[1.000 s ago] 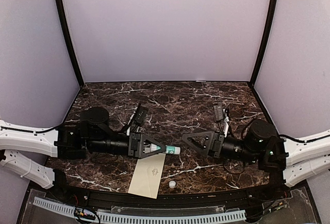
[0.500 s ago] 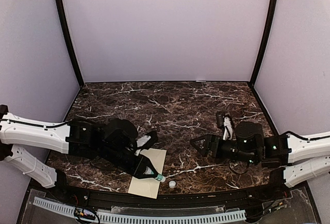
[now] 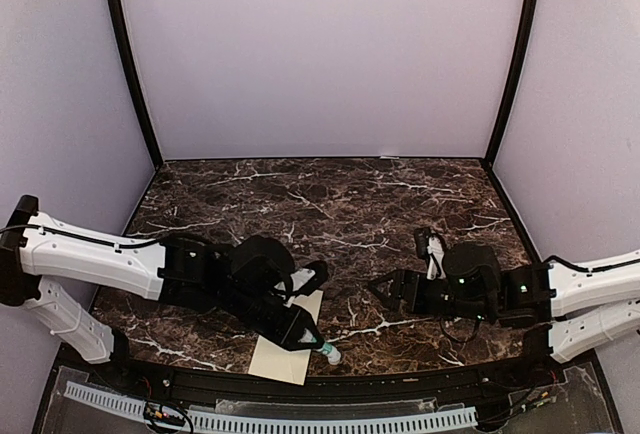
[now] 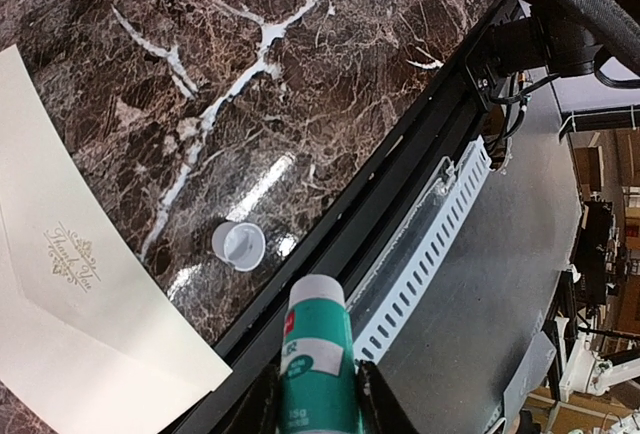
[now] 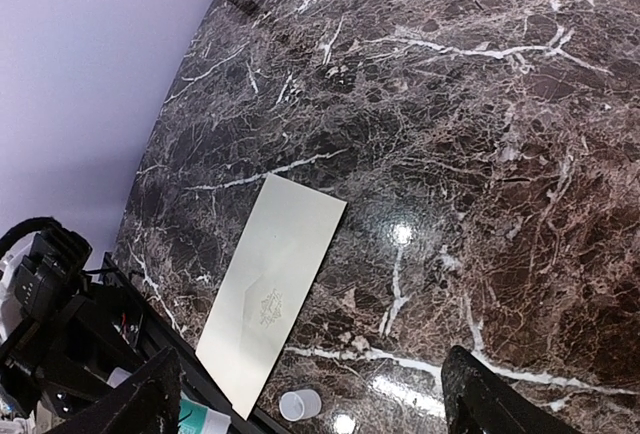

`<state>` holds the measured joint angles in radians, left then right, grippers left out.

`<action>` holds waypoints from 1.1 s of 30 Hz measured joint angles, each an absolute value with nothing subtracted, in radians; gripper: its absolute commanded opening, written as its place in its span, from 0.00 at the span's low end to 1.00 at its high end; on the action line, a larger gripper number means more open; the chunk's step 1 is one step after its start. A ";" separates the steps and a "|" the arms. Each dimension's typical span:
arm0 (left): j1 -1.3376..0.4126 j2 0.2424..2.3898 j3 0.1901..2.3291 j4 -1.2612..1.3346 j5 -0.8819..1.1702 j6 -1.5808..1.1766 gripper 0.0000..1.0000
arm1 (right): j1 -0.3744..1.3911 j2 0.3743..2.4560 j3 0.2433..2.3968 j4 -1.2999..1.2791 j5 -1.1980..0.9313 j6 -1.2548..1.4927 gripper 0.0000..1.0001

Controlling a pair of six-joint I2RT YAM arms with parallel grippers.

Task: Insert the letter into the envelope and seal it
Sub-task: Close the solid glue cap on the solid glue.

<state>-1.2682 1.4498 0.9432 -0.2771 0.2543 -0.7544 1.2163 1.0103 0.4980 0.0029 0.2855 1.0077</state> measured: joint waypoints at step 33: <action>-1.268 1.620 1.032 -0.328 0.240 -0.684 0.01 | 1.216 0.983 0.452 0.001 0.285 1.036 0.86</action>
<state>-1.2682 1.6199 1.0321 -0.3279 0.2401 -0.6838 1.2163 0.9833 0.4519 0.0006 0.2848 1.0355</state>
